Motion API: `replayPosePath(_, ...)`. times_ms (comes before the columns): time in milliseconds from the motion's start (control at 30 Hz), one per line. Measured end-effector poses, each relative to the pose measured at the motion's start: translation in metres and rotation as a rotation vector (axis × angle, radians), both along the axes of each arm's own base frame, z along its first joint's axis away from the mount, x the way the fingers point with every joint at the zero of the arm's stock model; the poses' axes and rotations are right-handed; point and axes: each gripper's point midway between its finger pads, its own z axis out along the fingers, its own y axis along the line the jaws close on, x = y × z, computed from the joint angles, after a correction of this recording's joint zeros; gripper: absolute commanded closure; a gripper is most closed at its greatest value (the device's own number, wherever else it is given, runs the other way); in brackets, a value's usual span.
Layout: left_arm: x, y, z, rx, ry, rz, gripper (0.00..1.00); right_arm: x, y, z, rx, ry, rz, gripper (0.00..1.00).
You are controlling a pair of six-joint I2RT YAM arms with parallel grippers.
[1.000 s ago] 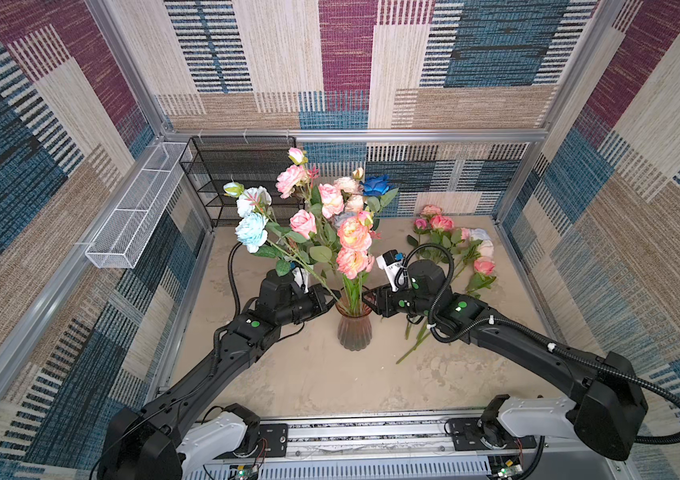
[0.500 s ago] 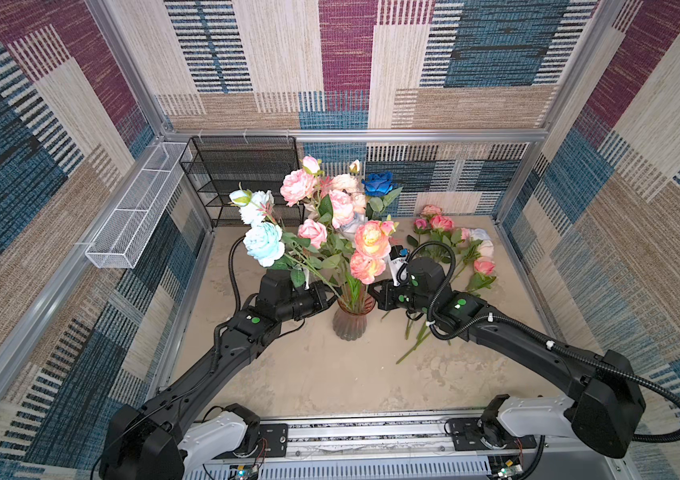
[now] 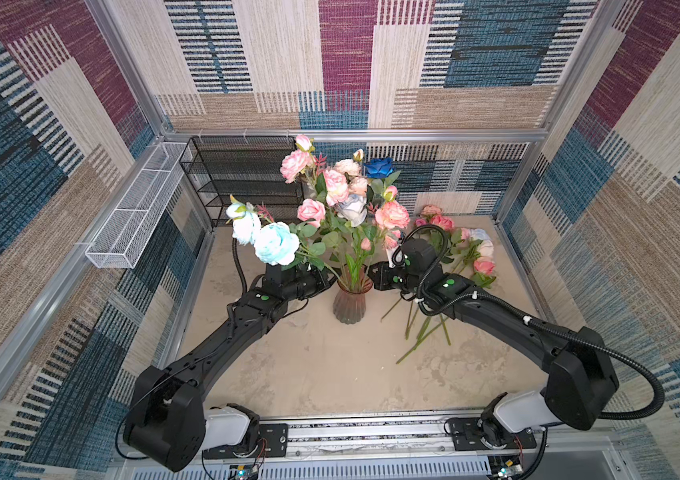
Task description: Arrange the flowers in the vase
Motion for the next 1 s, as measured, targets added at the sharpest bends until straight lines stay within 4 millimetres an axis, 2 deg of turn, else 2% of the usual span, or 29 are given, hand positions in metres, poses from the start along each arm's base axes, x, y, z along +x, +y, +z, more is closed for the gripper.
replayPosePath(333,0.059,-0.01,0.002,0.008,-0.035,0.038,1.0,0.056,-0.008,0.001,-0.058,-0.04,-0.062,0.97)
replayPosePath(533,0.083,-0.013,0.001,0.0,-0.046,0.054,1.0,0.079,-0.011,0.002,-0.095,-0.059,-0.1,0.96)
replayPosePath(767,0.096,-0.012,-0.007,-0.006,-0.012,0.074,0.7,0.092,-0.007,0.003,-0.101,-0.077,-0.106,0.93)
replayPosePath(1000,0.091,-0.012,-0.01,-0.013,0.02,0.077,0.62,0.093,-0.003,0.003,-0.09,-0.091,-0.086,0.87)
